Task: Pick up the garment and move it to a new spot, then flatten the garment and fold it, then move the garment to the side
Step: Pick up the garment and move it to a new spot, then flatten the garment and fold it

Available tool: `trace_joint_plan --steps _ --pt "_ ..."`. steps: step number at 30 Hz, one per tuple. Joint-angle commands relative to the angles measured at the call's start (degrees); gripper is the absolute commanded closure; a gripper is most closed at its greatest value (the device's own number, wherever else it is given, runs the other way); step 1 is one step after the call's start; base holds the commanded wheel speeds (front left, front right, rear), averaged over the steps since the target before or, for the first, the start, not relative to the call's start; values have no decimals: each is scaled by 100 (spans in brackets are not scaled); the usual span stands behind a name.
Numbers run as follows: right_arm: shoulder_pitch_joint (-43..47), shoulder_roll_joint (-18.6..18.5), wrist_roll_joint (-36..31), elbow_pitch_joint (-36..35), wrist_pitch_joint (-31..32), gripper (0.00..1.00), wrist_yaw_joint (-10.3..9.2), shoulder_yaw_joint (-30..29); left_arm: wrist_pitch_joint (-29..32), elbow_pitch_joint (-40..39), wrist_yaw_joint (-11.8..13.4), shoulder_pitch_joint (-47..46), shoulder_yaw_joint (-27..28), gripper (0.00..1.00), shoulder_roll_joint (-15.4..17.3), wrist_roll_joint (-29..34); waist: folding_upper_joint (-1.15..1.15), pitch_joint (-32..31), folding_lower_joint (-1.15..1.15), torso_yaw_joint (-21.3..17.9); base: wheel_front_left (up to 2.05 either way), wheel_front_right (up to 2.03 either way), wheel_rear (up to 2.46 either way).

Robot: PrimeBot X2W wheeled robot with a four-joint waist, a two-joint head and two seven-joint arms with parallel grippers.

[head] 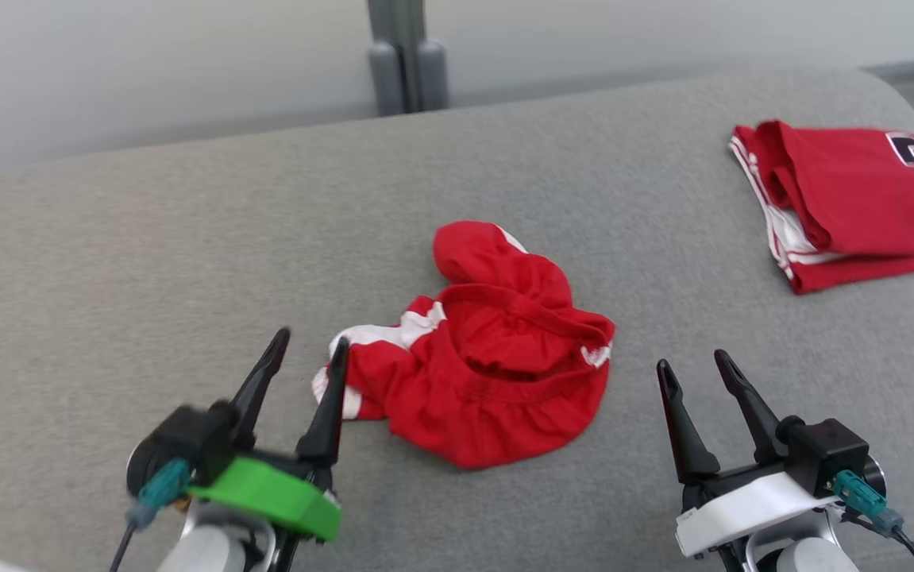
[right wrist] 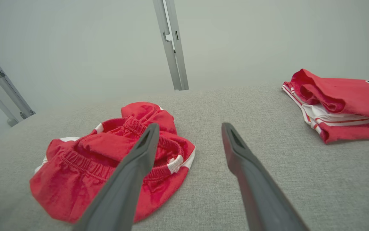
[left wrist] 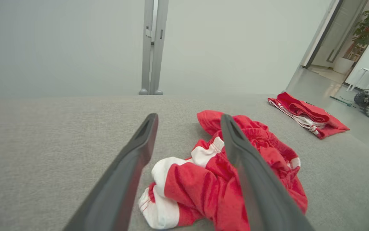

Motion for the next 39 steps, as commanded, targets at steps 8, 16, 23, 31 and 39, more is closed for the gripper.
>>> trace_joint_plan --steps 8,16,23,31,39 --pt "347 45 107 -146 1 0 -7 13 -16 -541 -100 1419 1544 0 -723 1102 0 -860 0 714 0 0 0" --pt "609 45 131 -217 1 0 -6 -39 -16 -1019 -355 2252 2322 0 -1116 1635 0 -1093 0 701 0 0 0" --pt "705 54 80 -216 1 0 -6 -76 -16 -1013 -434 2454 2225 0 -1145 1595 0 -1179 0 709 0 0 0" --pt "758 60 58 -211 1 0 -6 -119 -16 -972 -391 2468 2068 0 -1144 1614 0 -1200 0 677 0 0 0" --pt "795 69 37 -193 1 0 -6 -166 -17 -932 -350 2424 2041 0 -1144 1804 0 -1223 0 700 0 0 0"
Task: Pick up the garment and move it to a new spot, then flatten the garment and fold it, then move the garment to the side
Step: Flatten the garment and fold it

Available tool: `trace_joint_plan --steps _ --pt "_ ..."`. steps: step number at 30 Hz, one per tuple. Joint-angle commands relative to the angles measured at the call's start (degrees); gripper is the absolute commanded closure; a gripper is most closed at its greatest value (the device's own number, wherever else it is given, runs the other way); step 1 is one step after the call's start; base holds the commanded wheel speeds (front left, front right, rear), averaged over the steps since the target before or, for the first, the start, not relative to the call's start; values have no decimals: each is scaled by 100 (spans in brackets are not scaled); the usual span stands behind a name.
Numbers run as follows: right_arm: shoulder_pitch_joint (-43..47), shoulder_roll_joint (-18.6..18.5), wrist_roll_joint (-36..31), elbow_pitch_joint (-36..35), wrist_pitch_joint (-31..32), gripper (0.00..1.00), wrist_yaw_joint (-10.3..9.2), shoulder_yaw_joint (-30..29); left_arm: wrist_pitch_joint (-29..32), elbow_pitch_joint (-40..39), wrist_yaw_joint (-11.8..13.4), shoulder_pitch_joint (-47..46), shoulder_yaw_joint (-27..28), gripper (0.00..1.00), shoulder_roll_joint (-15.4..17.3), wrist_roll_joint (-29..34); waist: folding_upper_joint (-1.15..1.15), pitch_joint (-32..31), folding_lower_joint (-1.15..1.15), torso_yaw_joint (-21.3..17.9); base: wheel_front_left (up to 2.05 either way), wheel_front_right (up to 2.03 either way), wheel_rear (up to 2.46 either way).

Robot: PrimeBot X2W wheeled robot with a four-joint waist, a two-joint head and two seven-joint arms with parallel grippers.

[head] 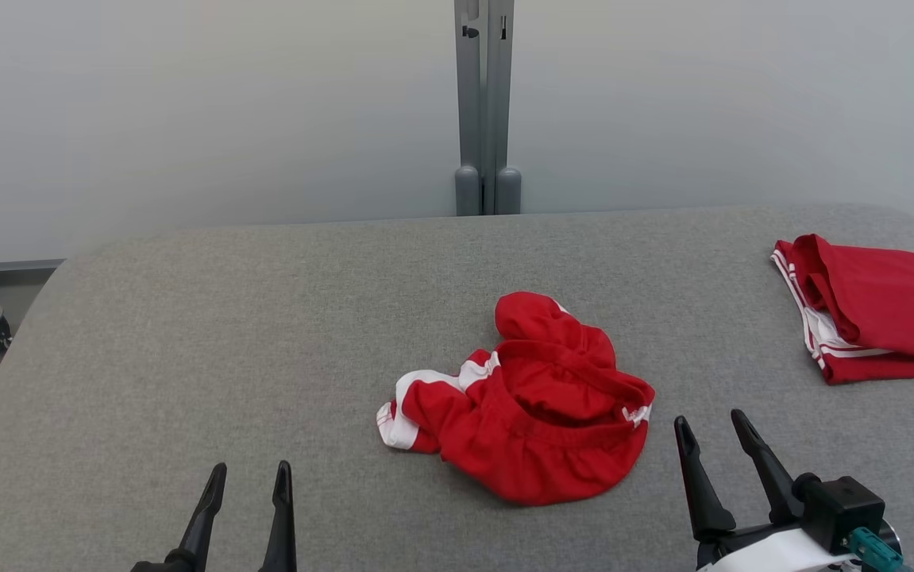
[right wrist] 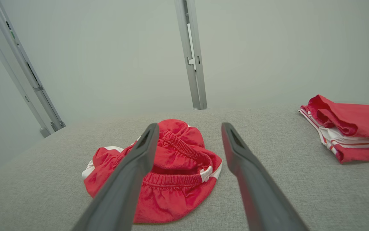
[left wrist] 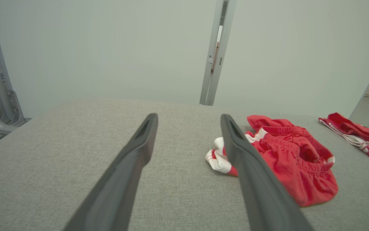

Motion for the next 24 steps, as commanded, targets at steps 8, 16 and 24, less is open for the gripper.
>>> trace_joint_plan --steps 8,16,24 --pt "45 -17 -60 7 0 0 -5 2 -17 31 69 26 3 0 -1 -51 0 -11 0 -8 0 0 0" --pt "54 -44 -71 28 0 0 -5 16 -17 60 84 11 -40 0 -1 -51 0 -2 0 -24 0 0 0" --pt "51 -67 -103 23 0 0 -6 -2 -17 52 102 -18 -72 0 -1 -6 0 -2 0 -42 0 0 0"
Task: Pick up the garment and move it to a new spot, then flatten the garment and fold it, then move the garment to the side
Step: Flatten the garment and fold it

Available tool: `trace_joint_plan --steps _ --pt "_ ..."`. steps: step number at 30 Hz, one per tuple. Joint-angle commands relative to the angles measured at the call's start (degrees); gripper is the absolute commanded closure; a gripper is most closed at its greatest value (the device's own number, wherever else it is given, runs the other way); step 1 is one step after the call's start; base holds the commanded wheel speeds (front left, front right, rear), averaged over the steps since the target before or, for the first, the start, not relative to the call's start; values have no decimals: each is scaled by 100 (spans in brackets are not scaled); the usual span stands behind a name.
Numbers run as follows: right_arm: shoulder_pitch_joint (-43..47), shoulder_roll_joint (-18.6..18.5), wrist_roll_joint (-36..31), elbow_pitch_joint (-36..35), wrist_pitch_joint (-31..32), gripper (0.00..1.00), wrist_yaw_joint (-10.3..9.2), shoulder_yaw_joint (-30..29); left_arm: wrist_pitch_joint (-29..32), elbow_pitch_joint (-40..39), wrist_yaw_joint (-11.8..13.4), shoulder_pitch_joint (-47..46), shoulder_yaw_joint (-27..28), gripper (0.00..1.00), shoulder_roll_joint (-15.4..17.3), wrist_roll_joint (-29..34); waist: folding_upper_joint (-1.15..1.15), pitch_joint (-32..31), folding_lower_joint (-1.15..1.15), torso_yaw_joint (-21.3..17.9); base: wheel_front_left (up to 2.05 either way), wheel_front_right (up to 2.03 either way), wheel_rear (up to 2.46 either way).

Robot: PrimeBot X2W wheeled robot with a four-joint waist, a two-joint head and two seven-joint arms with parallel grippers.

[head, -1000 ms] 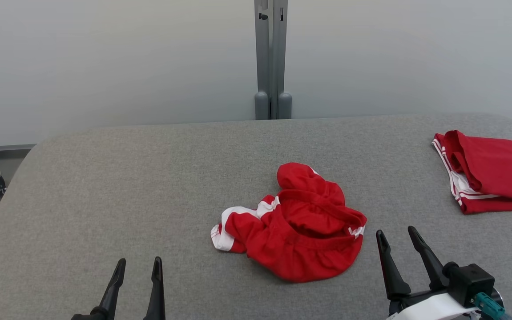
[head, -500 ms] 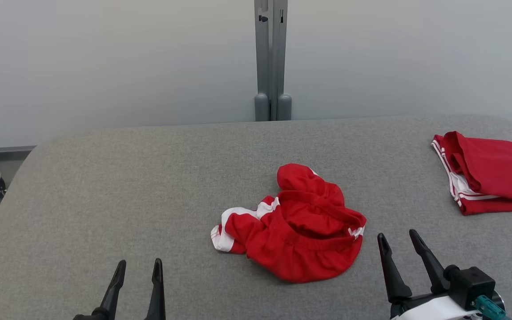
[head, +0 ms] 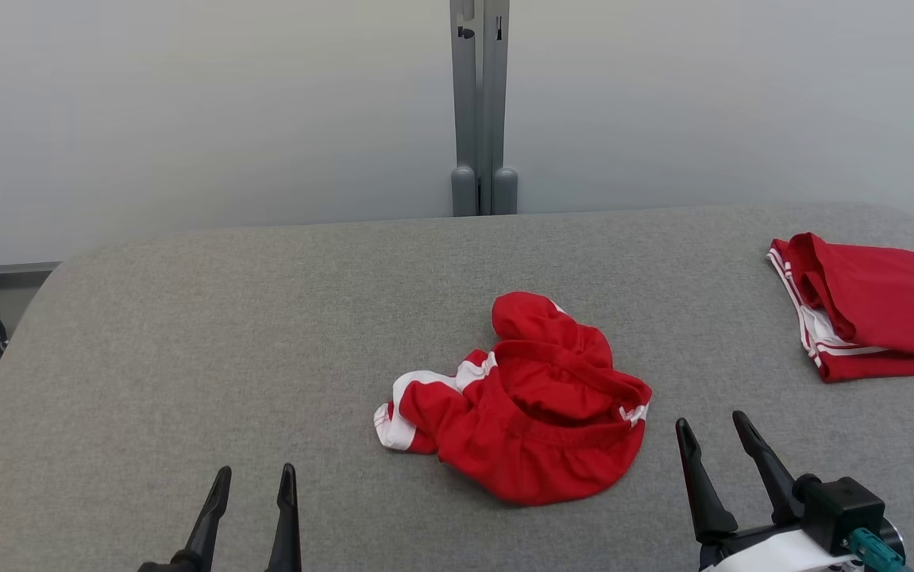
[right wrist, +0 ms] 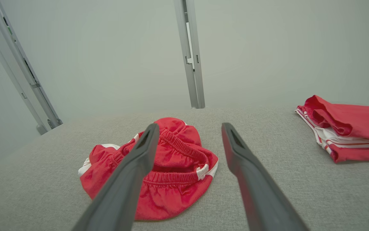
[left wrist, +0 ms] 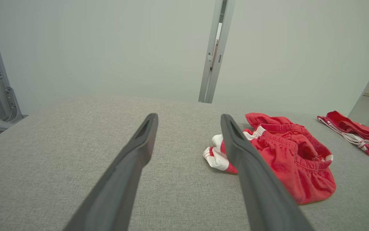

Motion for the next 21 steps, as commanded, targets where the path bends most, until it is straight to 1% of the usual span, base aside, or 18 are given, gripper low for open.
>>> trace_joint_plan --steps 1,13,21 --pt "42 -16 -67 0 0 0 -5 -10 -17 -12 14 -16 3 0 -1 38 0 3 0 -3 0 0 0" --pt "3 -1 -216 -2 0 0 -5 -93 -17 -31 50 -69 -56 0 0 73 0 53 0 -13 0 0 0" --pt "-56 42 -381 21 0 0 -5 -227 -17 34 3 -161 -128 0 -1 168 0 91 0 -52 0 0 0"
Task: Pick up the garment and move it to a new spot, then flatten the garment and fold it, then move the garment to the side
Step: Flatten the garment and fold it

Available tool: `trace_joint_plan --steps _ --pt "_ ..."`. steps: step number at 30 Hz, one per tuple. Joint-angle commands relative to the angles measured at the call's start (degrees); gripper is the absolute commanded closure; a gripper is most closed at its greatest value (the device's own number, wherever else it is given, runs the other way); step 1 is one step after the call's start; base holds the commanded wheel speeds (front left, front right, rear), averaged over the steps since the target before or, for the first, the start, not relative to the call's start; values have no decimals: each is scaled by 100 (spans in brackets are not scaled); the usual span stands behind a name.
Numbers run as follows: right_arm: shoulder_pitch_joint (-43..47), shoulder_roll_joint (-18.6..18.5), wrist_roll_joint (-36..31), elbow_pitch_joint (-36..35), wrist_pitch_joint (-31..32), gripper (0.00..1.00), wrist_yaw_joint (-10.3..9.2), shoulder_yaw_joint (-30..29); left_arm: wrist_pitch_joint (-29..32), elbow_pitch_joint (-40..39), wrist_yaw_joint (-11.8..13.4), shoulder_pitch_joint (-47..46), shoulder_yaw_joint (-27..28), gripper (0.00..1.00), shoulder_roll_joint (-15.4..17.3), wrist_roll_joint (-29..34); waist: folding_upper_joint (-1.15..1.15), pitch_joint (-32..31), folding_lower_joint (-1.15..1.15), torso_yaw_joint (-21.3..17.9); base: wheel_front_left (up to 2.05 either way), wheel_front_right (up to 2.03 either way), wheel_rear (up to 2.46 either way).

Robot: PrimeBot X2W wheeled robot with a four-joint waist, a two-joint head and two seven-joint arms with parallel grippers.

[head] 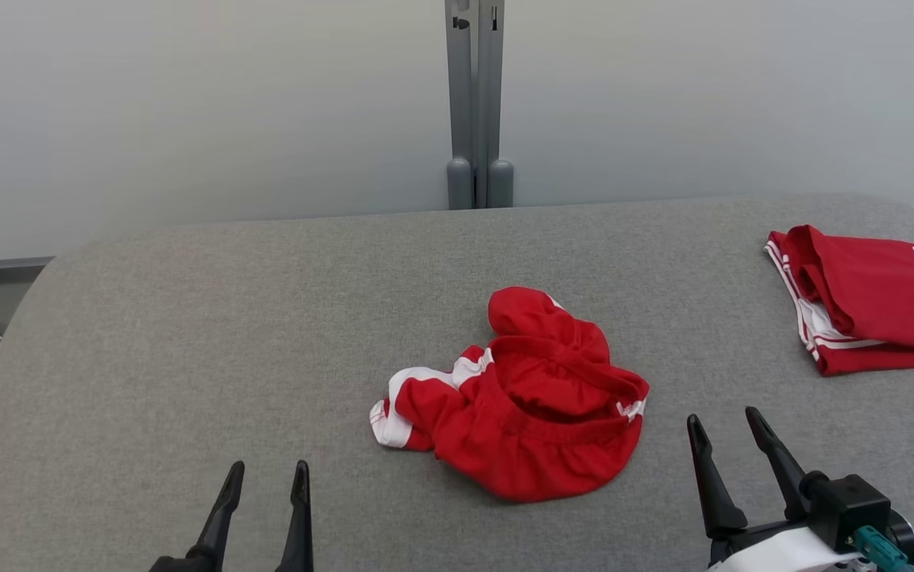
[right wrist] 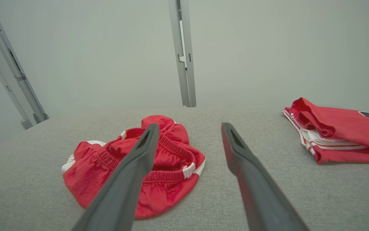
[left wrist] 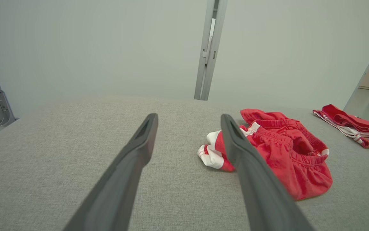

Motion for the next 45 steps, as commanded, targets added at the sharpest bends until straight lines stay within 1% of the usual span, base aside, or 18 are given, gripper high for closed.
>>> trace_joint_plan --steps 1,5,9,15,17,20,26,29,31,36,40,43,45 --pt "-54 7 -103 29 0 0 -6 -59 -17 22 -21 -114 -41 0 1 75 0 11 0 -26 0 0 0" --pt "-94 25 -222 48 0 0 -6 -155 -17 145 -71 -224 -241 0 1 178 0 74 0 -91 0 0 0" --pt "-121 36 -342 62 0 0 -7 -267 -17 352 -177 -412 -567 0 1 236 0 174 0 -233 0 0 0" --pt "-233 52 -469 36 0 0 -7 -517 -17 634 -276 -914 -1181 0 5 423 0 460 0 -600 0 0 0" --pt "-258 58 -466 20 1 0 -7 -556 -11 937 -295 -1086 -1423 0 8 354 0 590 0 -767 0 0 0" --pt "-349 68 -422 -26 0 0 -6 -618 122 1508 -312 -1628 -1876 0 4 353 0 877 0 -1005 0 0 0" --pt "-604 74 -206 -124 0 0 -7 -711 364 1955 -315 -2832 -2932 0 67 106 0 1548 0 -1369 0 0 0" --pt "-727 72 -98 -97 0 0 -7 -704 605 2203 -312 -3320 -3277 0 59 90 0 1755 0 -1514 0 0 0" --pt "-787 73 -35 -82 0 0 -6 -696 825 2417 -312 -3605 -3402 0 56 204 0 1855 0 -1608 0 0 0" --pt "-893 75 62 -66 0 0 -6 -672 1390 2797 -202 -4113 -3588 0 15 207 0 1998 0 -1820 0 0 0" --pt "-913 75 137 -33 0 0 -7 -638 1607 2774 -41 -4319 -3741 0 10 46 0 2052 0 -1939 0 0 0" --pt "-933 74 196 -30 0 0 -6 -598 1657 2706 126 -4493 -3883 0 10 -42 0 2087 0 -2008 0 0 0" --pt "-935 74 231 -41 0 0 -6 -577 1739 2764 170 -4517 -3962 0 15 -136 0 2105 0 -2039 0 0 0"
